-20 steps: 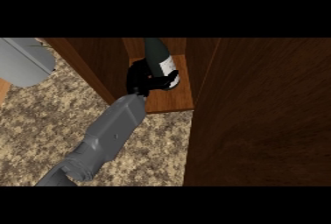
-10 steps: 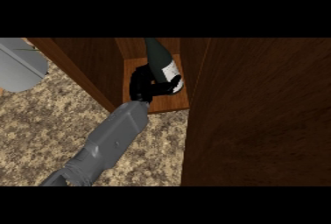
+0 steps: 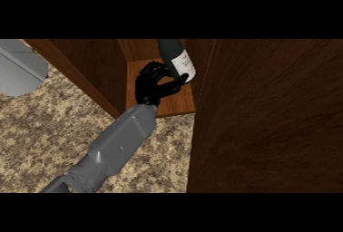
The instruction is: Pick up the wine, place it into the cabinet and close the cabinet
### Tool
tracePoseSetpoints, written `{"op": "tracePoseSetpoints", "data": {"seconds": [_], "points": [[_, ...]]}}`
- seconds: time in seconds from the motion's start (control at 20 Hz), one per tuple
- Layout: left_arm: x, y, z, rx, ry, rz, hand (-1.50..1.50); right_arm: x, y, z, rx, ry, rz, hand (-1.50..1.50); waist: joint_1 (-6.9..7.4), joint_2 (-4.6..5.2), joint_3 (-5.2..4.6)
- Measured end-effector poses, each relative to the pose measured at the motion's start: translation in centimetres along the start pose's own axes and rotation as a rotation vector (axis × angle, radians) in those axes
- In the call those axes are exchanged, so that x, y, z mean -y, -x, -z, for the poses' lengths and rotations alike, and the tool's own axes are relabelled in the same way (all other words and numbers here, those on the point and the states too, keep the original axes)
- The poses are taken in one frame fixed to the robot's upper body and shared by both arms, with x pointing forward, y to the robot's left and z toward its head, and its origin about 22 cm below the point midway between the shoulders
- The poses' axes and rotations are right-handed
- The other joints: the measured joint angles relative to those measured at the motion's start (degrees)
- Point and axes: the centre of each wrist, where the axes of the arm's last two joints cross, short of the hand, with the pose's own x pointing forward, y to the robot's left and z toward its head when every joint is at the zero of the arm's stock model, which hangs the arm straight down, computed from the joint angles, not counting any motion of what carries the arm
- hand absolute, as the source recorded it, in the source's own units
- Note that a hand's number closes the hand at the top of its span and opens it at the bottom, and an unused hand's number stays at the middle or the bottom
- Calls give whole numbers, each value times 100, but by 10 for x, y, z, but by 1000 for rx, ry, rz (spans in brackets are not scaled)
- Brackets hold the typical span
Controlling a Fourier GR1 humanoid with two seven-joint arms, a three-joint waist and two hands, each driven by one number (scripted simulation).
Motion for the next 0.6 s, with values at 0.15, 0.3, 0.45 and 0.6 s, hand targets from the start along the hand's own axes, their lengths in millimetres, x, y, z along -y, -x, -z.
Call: {"op": "tracePoseSetpoints", "data": {"seconds": [0.15,0.3,0.45,0.6], "points": [[-2,3,-3,5,-29,-2,-150,-1,-3,-1,-3,-2,-4,-150,-4,5,-3],[4,1,-2,15,-32,-10,-150,2,-3,-2,-3,1,-7,-150,-14,2,0],[8,0,-2,21,-35,3,-150,3,-3,-1,-5,0,-11,-150,4,-1,2],[9,-1,1,45,-33,44,-150,1,-2,-2,-3,-3,-3,-150,16,1,4]]}}
